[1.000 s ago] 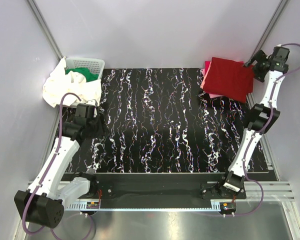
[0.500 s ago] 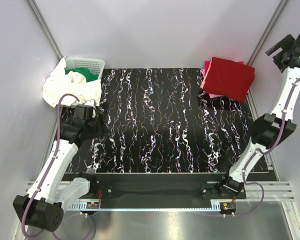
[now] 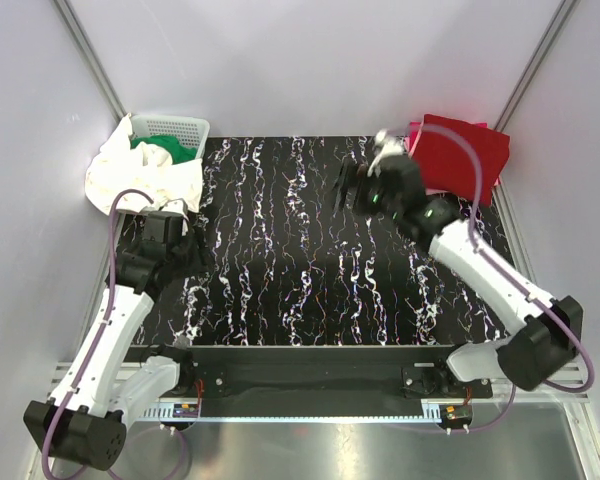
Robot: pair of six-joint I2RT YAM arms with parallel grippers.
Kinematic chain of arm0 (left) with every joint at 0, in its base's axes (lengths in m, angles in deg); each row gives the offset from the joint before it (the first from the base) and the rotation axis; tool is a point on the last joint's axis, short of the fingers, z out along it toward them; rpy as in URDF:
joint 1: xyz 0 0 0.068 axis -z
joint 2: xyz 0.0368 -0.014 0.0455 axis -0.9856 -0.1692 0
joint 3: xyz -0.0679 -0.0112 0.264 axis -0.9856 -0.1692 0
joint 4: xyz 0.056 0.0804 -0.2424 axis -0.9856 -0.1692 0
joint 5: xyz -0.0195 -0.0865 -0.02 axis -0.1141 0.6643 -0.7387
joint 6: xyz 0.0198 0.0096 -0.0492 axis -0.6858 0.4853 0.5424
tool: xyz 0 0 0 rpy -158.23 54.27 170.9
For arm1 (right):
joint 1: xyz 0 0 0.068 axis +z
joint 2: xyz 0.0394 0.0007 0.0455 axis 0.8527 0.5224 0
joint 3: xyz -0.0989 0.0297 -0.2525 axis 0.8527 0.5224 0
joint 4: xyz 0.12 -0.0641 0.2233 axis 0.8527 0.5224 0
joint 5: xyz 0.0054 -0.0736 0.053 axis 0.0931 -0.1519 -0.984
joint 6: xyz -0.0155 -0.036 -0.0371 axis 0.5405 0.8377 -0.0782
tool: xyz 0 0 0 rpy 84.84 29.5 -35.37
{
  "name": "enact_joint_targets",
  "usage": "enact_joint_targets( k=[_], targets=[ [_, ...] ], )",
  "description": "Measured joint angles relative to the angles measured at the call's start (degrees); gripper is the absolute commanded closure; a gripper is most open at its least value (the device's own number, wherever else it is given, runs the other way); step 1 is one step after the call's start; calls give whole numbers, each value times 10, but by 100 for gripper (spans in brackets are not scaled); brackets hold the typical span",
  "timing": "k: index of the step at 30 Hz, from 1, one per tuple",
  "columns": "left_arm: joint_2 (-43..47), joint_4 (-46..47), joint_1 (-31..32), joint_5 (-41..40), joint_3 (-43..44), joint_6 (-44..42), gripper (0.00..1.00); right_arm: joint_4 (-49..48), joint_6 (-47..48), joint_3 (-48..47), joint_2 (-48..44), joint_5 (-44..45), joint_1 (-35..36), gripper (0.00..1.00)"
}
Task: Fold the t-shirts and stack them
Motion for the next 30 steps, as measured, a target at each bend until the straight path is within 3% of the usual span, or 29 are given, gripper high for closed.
enact_joint_targets(
  k=[7, 12, 23, 24, 25, 30],
  targets=[
    [22, -2, 0, -8, 0, 4, 35, -121, -30, 306, -52, 46, 190, 0],
    [70, -1, 0, -11, 0, 4, 30, -204, -80, 490, -126, 42, 223, 0],
    [181, 14, 0, -8, -3, 1, 26, -322, -91, 621, -329, 51, 223, 0],
    [184, 16, 0, -7, -4, 0, 24, -325, -92, 623, -332, 53, 223, 0],
    [185, 16, 0, -6, -4, -1, 15, -327, -92, 624, -334, 54, 223, 0],
    [193, 18, 0, -7, -7, -3, 6, -328, -96, 628, -344, 55, 223, 0]
  ],
)
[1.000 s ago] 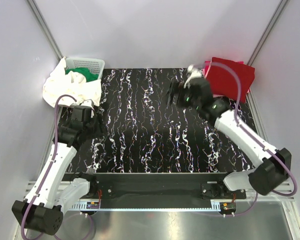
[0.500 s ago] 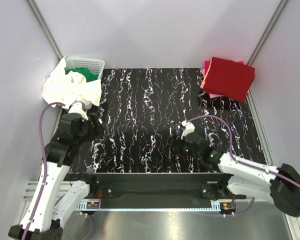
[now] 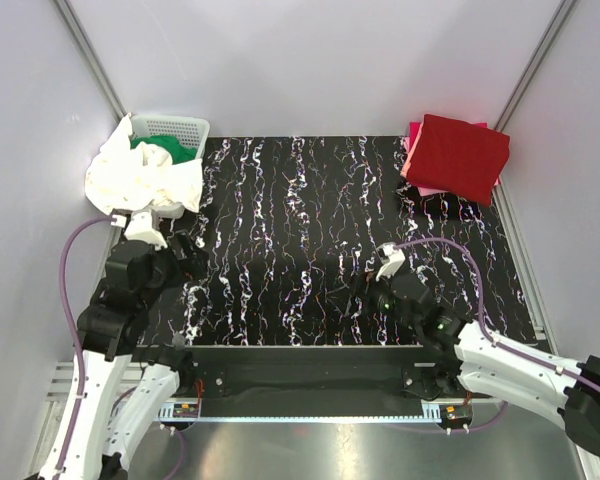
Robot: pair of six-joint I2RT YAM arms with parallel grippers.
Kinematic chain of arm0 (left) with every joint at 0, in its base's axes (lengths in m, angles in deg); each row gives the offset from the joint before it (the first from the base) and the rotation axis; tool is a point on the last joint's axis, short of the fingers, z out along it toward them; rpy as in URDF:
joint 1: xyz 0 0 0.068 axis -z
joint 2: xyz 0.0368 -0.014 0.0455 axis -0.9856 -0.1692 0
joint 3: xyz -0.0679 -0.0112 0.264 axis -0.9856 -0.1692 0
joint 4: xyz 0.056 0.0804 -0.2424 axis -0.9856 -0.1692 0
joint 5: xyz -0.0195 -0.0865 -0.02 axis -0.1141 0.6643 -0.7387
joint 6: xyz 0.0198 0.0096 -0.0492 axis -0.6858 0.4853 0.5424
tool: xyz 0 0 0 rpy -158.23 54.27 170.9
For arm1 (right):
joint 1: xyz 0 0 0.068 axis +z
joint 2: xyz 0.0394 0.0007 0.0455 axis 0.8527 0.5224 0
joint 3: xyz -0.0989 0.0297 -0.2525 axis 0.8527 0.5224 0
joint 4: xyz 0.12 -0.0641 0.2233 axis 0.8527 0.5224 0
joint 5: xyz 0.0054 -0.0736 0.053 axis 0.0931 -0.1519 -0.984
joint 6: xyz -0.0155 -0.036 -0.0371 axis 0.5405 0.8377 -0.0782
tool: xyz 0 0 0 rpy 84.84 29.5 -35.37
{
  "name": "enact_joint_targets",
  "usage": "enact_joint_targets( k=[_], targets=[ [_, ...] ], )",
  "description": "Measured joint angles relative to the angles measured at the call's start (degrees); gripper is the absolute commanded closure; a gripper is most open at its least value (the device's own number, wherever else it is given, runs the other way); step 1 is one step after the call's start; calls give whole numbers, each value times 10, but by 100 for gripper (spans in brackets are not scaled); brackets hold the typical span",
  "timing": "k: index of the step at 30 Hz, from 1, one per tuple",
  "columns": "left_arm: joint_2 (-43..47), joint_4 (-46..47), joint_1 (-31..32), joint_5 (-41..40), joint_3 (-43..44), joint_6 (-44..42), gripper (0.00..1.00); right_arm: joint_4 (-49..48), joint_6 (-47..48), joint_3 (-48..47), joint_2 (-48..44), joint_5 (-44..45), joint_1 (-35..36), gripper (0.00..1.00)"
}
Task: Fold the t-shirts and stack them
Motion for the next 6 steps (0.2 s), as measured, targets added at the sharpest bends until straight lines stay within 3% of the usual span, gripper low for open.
enact_joint_targets(
  k=[6],
  targets=[
    [27, 1, 0, -11, 0, 1, 4, -2, -5, 12, -34, 0, 0, 0]
  ],
)
